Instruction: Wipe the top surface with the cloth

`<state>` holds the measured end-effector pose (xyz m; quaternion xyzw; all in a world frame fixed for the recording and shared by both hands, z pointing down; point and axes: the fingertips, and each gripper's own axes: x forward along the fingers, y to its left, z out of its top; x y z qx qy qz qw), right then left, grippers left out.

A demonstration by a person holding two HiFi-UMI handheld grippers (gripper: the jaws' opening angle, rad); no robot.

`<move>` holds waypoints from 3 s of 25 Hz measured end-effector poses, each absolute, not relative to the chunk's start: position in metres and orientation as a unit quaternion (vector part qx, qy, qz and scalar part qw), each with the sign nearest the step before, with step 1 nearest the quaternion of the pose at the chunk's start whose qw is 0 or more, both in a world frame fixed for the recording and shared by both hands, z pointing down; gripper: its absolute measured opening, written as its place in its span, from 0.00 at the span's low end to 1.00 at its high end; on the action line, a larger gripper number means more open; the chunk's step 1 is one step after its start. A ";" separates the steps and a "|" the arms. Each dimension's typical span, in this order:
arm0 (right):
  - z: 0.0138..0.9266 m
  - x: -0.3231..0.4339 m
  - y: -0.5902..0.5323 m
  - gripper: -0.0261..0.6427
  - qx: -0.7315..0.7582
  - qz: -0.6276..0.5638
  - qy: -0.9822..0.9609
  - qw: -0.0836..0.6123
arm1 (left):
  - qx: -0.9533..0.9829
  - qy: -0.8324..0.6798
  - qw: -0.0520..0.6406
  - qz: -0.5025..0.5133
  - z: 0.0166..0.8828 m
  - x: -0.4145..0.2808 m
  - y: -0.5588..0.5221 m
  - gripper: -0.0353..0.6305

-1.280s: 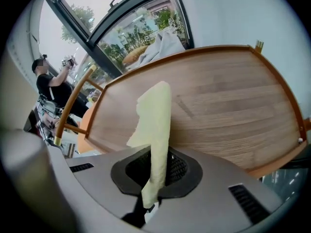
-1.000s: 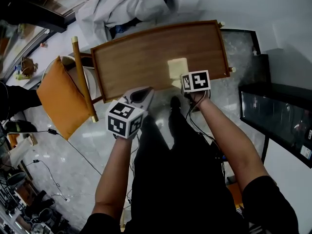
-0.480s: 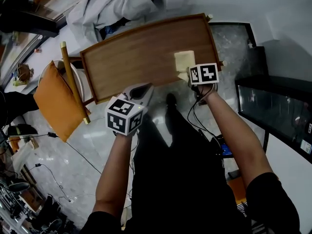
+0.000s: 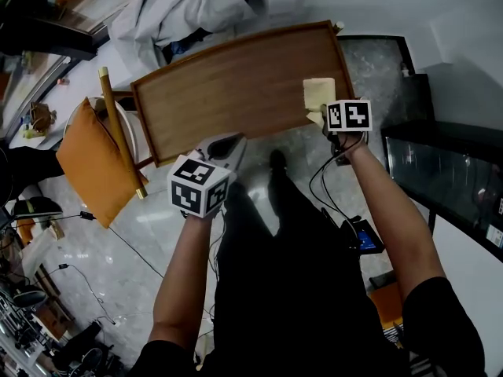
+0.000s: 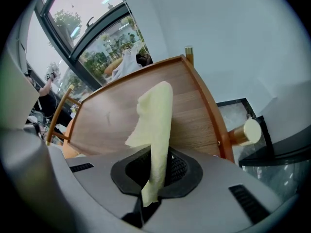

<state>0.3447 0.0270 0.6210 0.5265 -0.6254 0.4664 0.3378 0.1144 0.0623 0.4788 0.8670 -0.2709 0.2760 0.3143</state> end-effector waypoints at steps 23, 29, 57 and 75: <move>0.545 0.377 -0.006 0.09 0.605 0.336 -0.660 0.293 | 0.858 -0.319 0.321 0.243 0.453 0.081 0.058 0.07; 0.415 0.316 -0.049 0.09 0.567 0.209 -0.777 0.178 | 0.863 -0.366 0.296 0.185 0.404 0.068 0.038 0.07; 0.036 0.212 0.136 0.09 0.469 -0.041 -0.882 0.022 | 0.933 -0.350 0.060 -0.059 0.113 -0.027 0.166 0.07; 0.169 0.085 0.299 0.08 0.296 0.142 -0.945 -0.005 | 0.934 -0.325 0.144 0.004 0.205 -0.070 0.316 0.07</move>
